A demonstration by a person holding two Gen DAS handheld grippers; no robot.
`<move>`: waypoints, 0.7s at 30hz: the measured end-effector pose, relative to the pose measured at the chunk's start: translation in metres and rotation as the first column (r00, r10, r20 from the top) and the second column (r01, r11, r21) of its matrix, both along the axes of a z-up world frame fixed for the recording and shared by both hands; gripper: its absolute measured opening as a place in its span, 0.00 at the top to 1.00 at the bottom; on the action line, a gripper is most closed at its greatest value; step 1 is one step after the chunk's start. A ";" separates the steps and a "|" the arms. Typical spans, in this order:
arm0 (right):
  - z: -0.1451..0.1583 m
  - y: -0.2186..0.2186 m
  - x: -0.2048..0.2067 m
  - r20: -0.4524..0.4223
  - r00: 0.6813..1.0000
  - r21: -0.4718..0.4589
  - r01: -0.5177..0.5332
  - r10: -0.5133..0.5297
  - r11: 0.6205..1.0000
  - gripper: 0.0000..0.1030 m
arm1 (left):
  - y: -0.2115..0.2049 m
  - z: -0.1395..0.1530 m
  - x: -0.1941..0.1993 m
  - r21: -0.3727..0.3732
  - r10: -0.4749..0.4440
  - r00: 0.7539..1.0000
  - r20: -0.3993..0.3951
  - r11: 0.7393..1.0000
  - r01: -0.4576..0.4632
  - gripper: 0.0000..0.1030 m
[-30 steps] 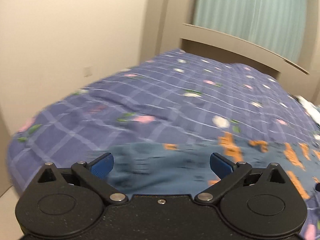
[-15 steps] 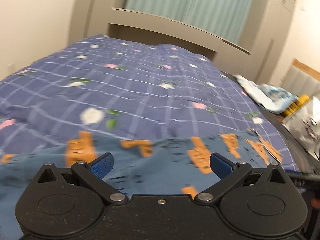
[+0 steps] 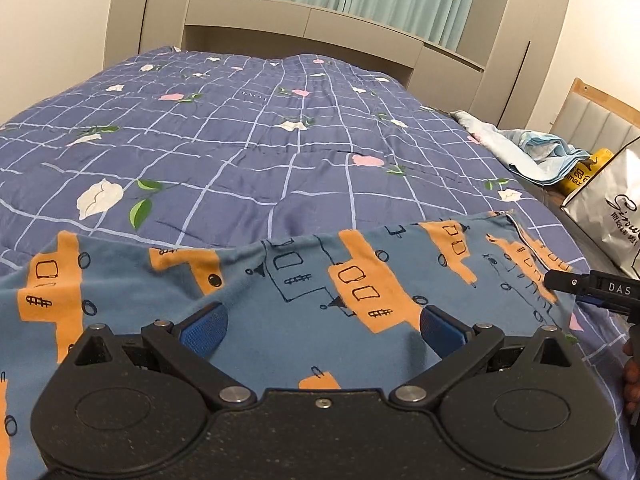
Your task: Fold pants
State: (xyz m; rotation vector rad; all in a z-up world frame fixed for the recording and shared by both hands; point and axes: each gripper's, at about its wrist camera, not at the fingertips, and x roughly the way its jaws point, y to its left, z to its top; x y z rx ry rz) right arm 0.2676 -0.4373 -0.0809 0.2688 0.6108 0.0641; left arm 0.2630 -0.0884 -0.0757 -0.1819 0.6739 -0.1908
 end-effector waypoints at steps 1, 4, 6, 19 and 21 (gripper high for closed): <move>0.000 0.000 0.000 0.003 1.000 -0.006 0.003 -0.003 1.000 0.40 | 0.000 0.000 0.000 0.001 0.000 1.000 -0.001 1.000 0.000 0.01; 0.000 0.002 -0.001 0.010 1.000 -0.029 0.016 -0.016 0.999 0.58 | 0.001 0.000 -0.001 0.005 -0.001 1.000 0.002 1.000 0.001 0.01; 0.000 0.001 -0.001 0.019 0.999 -0.028 0.027 -0.027 0.999 0.67 | 0.001 0.000 -0.001 0.004 -0.001 1.000 0.005 1.000 0.001 0.01; 0.027 0.031 -0.020 0.149 0.988 -0.201 -0.004 0.034 0.980 0.86 | 0.023 0.012 0.005 -0.171 -0.012 1.000 -0.028 0.985 0.007 0.01; 0.037 0.046 -0.026 0.179 0.981 -0.246 -0.029 0.075 0.969 0.86 | 0.033 0.019 0.007 -0.265 -0.011 0.999 -0.039 0.964 0.000 0.01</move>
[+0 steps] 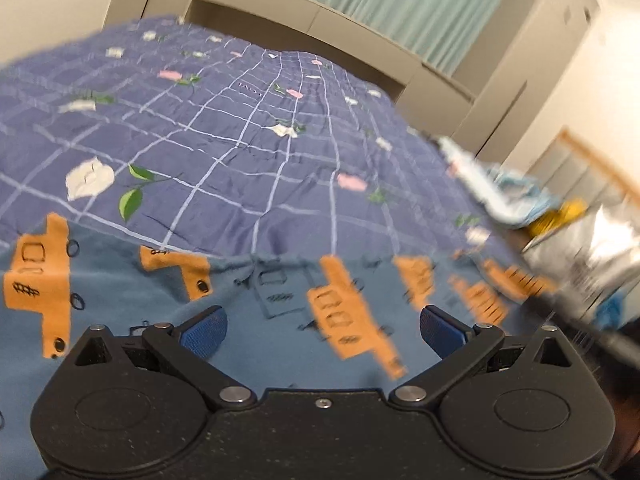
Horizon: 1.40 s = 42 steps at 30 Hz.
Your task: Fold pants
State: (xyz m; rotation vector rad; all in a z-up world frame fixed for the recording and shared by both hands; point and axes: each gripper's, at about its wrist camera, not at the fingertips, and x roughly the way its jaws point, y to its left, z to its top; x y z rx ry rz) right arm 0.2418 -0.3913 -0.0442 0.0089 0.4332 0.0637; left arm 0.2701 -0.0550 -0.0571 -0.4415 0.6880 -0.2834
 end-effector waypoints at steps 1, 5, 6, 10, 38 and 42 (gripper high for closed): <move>0.005 0.008 -0.003 0.016 1.000 -0.024 -0.016 0.017 1.000 0.86 | 0.004 0.003 0.001 -0.039 -0.005 1.000 -0.001 0.999 0.005 0.01; 0.023 0.044 -0.016 0.060 0.993 -0.107 -0.094 0.101 0.990 0.87 | 0.013 0.013 0.000 -0.148 -0.049 0.998 0.024 0.988 0.052 0.01; 0.026 0.055 -0.020 0.066 0.989 -0.132 -0.119 0.129 0.984 0.87 | 0.015 0.014 -0.001 -0.178 -0.060 0.998 0.031 0.982 0.065 0.01; 0.033 0.095 -0.036 0.065 0.972 -0.202 -0.211 0.228 0.956 0.87 | 0.019 0.012 -0.006 -0.287 -0.100 0.995 0.030 0.952 0.104 0.01; -0.037 0.159 -0.077 -0.083 0.937 -0.196 -0.350 0.340 0.916 0.80 | -0.009 -0.024 0.026 -0.270 -0.134 0.987 -0.092 0.957 0.105 0.25; -0.037 0.154 -0.081 -0.081 0.938 -0.173 -0.346 0.337 0.922 0.80 | -0.020 -0.025 0.031 -0.182 -0.108 0.986 -0.129 0.980 0.083 0.57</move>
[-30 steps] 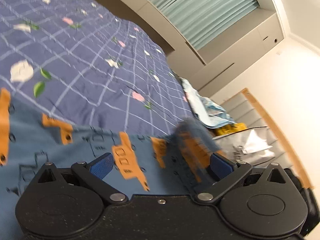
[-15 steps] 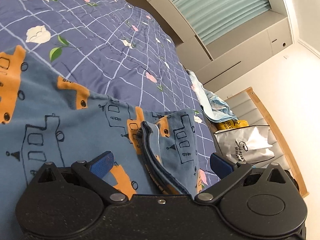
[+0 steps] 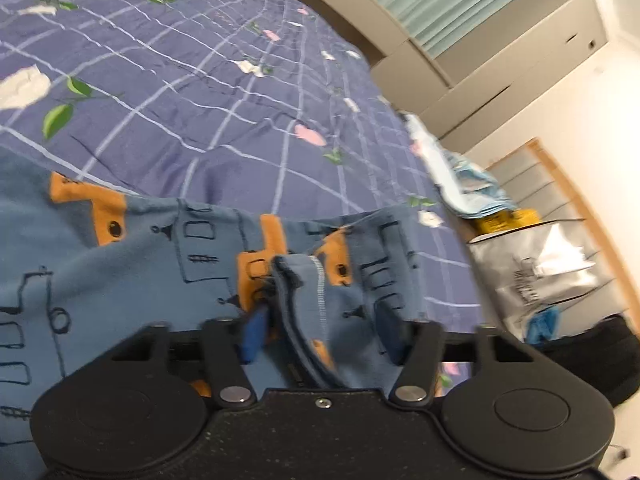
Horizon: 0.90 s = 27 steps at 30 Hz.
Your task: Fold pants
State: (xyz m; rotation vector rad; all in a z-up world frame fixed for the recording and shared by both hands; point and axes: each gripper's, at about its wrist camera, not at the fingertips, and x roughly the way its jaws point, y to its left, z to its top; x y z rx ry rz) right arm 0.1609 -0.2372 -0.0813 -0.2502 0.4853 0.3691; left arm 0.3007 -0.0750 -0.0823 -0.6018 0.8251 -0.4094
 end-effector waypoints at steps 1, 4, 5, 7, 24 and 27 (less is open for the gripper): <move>0.000 0.000 0.000 0.000 1.000 0.002 0.001 -0.001 1.000 0.80 | -0.001 0.000 -0.001 0.015 0.008 1.000 -0.003 1.000 -0.008 0.66; 0.000 -0.002 0.000 0.001 1.000 0.004 0.003 -0.003 1.000 0.80 | 0.002 -0.002 -0.003 0.034 0.033 0.999 -0.006 0.999 -0.033 0.77; 0.000 -0.002 -0.001 0.001 1.000 0.004 0.004 -0.004 1.000 0.80 | 0.004 -0.002 -0.004 0.029 0.039 0.999 -0.006 0.999 -0.038 0.79; 0.000 -0.001 0.000 0.003 1.000 0.003 0.005 -0.005 1.000 0.80 | 0.006 -0.001 -0.007 0.028 0.046 0.999 0.004 0.999 -0.047 0.86; 0.031 0.025 -0.030 0.067 0.998 0.053 -0.008 0.005 0.999 0.83 | 0.038 0.040 -0.038 0.016 0.074 0.990 0.120 0.997 -0.076 0.92; 0.036 0.037 -0.036 0.067 0.997 0.063 -0.035 0.031 0.997 0.83 | 0.054 0.045 -0.048 0.022 0.091 0.987 0.131 0.995 -0.095 0.92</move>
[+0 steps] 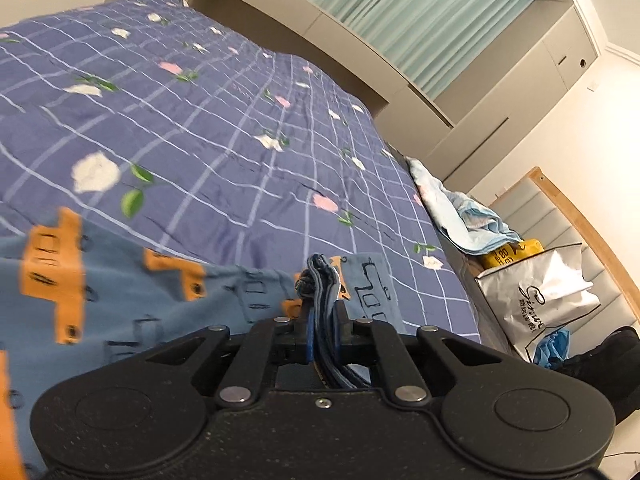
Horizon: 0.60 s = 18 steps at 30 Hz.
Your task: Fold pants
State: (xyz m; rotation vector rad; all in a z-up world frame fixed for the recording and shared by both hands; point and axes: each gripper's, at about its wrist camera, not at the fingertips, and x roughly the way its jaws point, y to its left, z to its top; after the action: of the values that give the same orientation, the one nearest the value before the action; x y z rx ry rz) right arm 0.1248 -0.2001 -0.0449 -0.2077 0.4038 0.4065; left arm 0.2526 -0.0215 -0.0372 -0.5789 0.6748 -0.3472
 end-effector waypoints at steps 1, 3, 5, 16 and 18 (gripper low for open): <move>0.002 0.005 -0.001 -0.002 1.000 0.003 -0.011 0.011 1.000 0.83 | 0.006 0.001 -0.004 0.001 0.006 1.000 0.003 1.000 -0.006 0.92; 0.004 0.016 -0.005 -0.003 0.999 0.003 -0.036 0.036 0.999 0.83 | 0.019 0.003 -0.010 0.003 0.019 1.000 0.004 1.000 -0.019 0.92; 0.005 0.027 -0.009 -0.011 0.998 0.001 -0.063 0.063 0.998 0.84 | 0.032 0.004 -0.018 0.008 0.032 0.999 0.004 0.999 -0.032 0.92; -0.001 0.079 -0.015 -0.065 0.981 -0.037 -0.188 0.185 0.981 0.84 | 0.089 -0.015 -0.041 0.000 0.104 0.994 -0.043 0.995 -0.104 0.92; -0.004 0.085 -0.014 -0.083 0.978 -0.047 -0.193 0.189 0.980 0.84 | 0.094 -0.021 -0.041 0.000 0.108 0.992 -0.060 0.994 -0.109 0.92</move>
State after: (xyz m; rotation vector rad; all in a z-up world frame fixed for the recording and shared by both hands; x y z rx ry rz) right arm 0.1105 -0.1152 -0.0486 -0.2863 0.4741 0.5945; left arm 0.2114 0.0722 -0.0587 -0.6286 0.6971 -0.2302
